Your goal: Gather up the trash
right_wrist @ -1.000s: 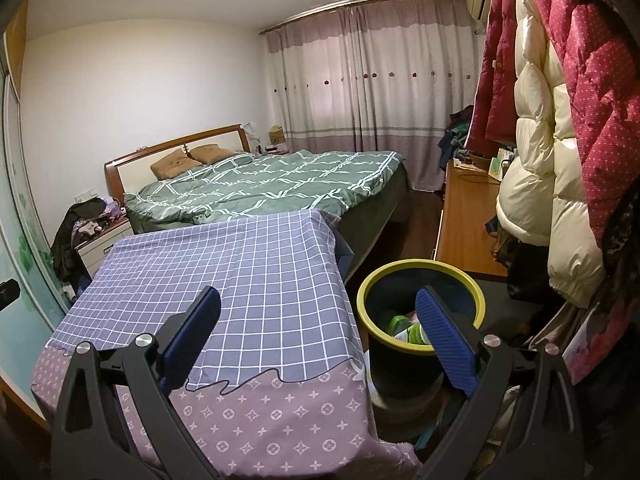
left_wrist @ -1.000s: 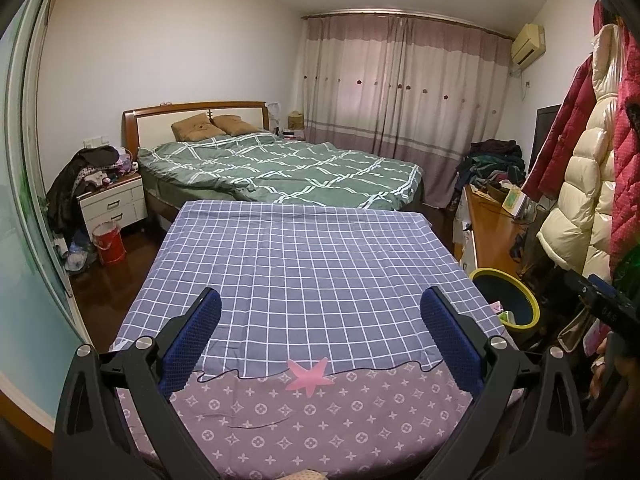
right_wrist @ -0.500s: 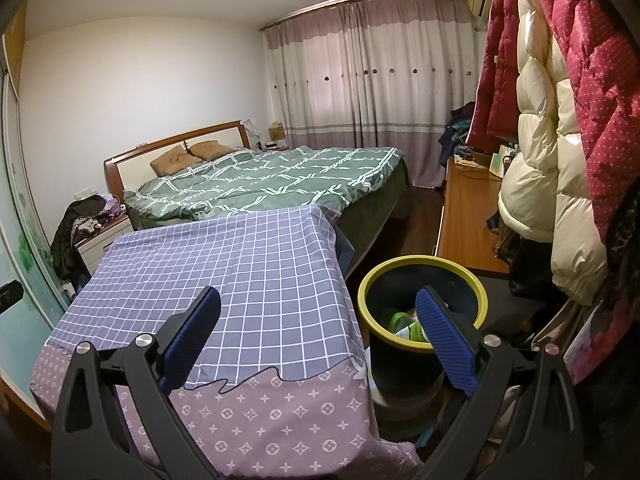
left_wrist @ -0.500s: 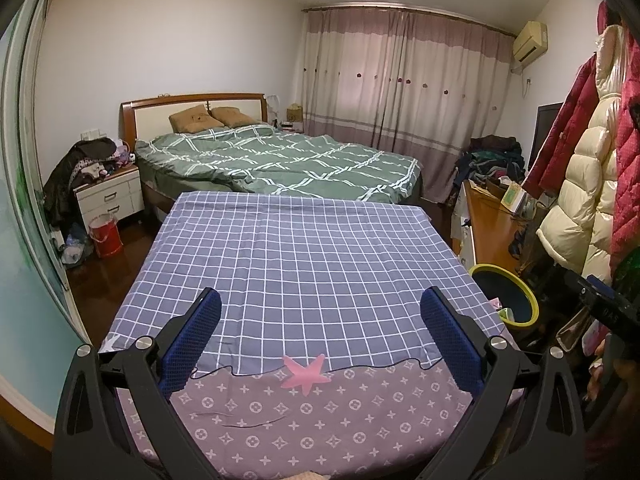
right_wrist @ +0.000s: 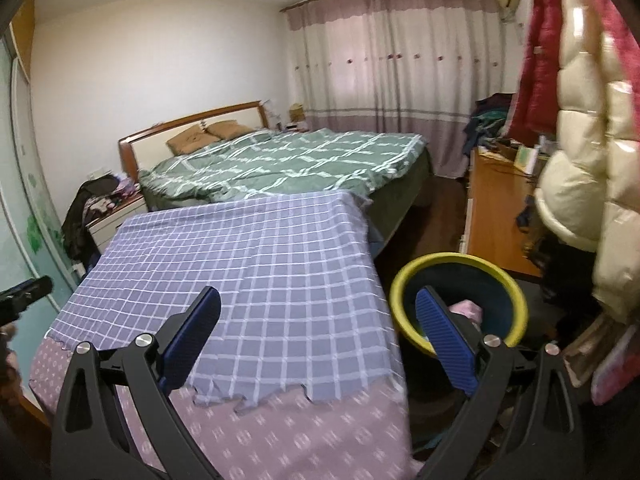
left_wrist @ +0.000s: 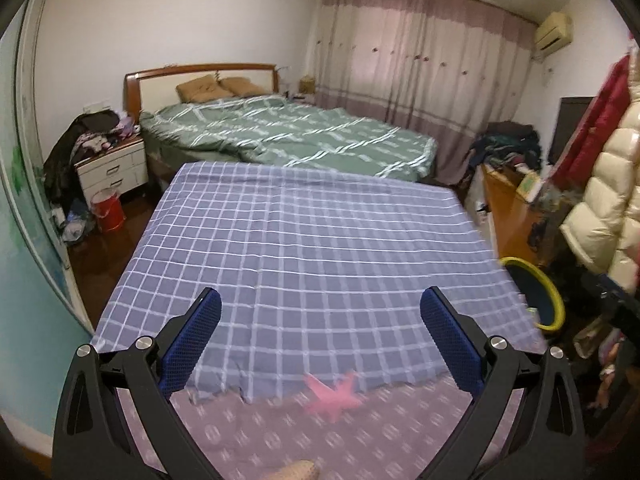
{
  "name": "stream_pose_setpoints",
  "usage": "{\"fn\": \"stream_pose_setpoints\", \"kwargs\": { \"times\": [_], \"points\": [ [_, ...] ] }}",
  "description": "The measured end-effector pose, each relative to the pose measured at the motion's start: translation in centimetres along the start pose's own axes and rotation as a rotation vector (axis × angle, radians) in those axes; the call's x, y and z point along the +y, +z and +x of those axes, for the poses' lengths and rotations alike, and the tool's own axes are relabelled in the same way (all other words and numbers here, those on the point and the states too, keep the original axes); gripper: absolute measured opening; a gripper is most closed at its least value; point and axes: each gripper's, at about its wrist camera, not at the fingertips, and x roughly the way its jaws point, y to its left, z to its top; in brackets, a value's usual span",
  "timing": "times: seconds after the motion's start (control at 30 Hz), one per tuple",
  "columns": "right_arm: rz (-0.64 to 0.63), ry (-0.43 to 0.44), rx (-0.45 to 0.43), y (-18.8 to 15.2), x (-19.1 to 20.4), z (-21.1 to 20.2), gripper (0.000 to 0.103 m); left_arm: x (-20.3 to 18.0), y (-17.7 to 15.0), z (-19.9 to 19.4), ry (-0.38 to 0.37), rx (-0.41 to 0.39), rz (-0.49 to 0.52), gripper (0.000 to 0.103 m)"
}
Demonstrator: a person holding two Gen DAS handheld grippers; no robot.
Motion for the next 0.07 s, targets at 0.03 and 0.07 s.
{"fn": "stream_pose_setpoints", "kwargs": {
  "times": [0.03, 0.07],
  "points": [
    [-0.004, 0.015, 0.016, 0.4, 0.5, 1.4, 0.093, 0.4, 0.4, 1.6, 0.023, 0.01, 0.004, 0.098],
    [-0.007, 0.028, 0.031, 0.7, 1.0, 2.6, 0.093, 0.8, 0.7, 3.2, 0.049, 0.02, 0.011, 0.098]
  ]
}}
